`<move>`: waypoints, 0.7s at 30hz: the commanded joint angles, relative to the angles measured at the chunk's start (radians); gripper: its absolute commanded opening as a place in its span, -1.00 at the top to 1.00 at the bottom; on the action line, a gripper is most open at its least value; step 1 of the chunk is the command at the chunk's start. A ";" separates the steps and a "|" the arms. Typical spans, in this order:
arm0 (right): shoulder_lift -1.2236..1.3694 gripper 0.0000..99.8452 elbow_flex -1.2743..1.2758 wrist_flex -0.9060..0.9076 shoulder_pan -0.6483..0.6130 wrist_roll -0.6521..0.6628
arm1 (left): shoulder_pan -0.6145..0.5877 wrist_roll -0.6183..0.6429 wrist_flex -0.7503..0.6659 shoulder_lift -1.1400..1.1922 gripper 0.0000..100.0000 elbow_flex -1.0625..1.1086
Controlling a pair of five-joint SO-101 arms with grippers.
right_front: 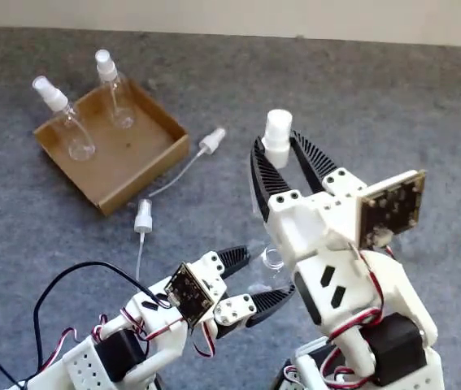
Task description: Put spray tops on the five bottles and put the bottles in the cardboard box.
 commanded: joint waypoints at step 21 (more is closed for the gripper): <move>-0.015 0.97 -0.180 0.070 -0.016 -0.008 | 0.008 0.006 -0.003 -0.008 0.88 0.021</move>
